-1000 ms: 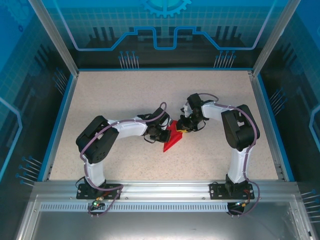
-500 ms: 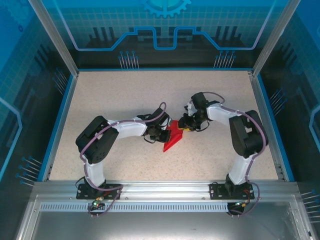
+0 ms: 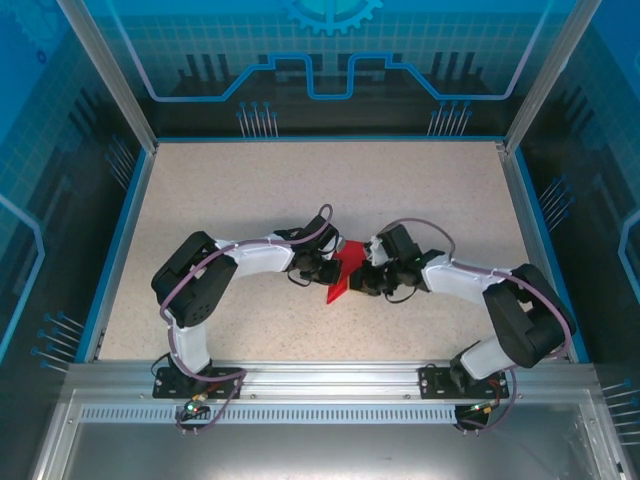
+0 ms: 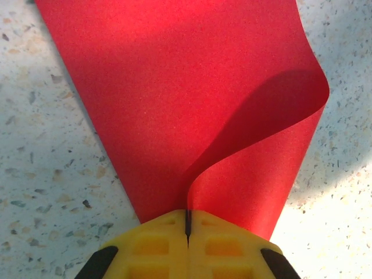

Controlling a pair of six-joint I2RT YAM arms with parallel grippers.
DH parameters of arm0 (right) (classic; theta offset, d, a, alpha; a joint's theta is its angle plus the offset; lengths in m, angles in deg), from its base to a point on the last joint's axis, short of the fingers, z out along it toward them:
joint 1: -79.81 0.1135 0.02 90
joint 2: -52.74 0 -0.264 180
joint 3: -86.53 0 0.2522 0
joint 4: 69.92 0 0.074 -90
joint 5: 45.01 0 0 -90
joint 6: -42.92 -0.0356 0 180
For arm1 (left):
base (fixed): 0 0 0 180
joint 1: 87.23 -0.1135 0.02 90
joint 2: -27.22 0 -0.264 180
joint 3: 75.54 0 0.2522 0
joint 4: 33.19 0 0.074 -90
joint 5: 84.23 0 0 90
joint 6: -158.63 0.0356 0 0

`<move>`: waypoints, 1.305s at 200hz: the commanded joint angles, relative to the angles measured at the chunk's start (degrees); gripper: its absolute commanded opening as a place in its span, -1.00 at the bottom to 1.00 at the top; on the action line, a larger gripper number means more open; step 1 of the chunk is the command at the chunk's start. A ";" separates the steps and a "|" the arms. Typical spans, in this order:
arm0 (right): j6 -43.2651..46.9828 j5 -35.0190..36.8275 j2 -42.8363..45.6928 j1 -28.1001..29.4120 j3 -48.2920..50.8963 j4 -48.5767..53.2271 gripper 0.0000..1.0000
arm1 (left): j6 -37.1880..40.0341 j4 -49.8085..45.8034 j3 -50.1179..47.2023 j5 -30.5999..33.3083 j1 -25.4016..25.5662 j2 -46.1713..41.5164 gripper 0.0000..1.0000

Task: Fold a paper plane with a square sheet of paper (pick it up from the middle)
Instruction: Third fold the triangle at the center of the table.

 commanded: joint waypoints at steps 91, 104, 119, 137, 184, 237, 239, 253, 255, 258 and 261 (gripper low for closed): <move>-12.36 4.93 -5.77 6.97 3.82 -18.82 -0.84 | 1.09 -2.05 -0.76 -0.64 -0.38 0.98 -1.00; -12.47 4.92 -6.02 7.04 4.18 -19.70 -0.84 | 1.03 -1.96 -0.76 -0.73 -0.39 0.98 -1.00; -12.37 5.12 -6.43 7.16 3.84 -19.78 -0.84 | 1.01 -1.79 -0.76 -0.85 -0.38 1.13 -1.00; -12.63 5.29 -7.13 7.54 3.97 -21.52 -0.84 | 1.00 -1.87 -0.56 -0.94 -0.42 1.39 -1.00; -13.34 5.35 -9.70 8.16 4.35 -24.19 -0.83 | 1.35 -2.20 -0.31 -1.16 -0.38 1.50 -1.00; -12.76 9.10 -8.77 7.99 5.58 -21.66 -0.82 | 1.26 -1.97 -0.49 -1.62 -0.44 1.82 -1.00; -12.67 9.13 -8.77 8.00 5.70 -21.81 -0.82 | 1.24 -2.01 -0.49 -1.62 -0.39 1.84 -1.00; -12.20 8.37 -9.24 8.00 6.11 -23.41 -0.82 | 1.24 -1.89 -0.67 -1.65 -0.38 1.94 -1.00; -12.20 8.27 -9.33 7.98 6.16 -23.57 -0.82 | 1.23 -1.94 -0.67 -1.65 -0.44 1.94 -1.00; -12.31 8.14 -9.38 8.02 6.20 -23.94 -0.82 | 1.28 -1.96 -0.68 -1.63 -0.40 1.95 -1.00; -12.29 8.05 -9.38 8.07 6.28 -24.56 -0.83 | 1.21 -1.96 -0.67 -1.66 -0.41 1.97 -1.00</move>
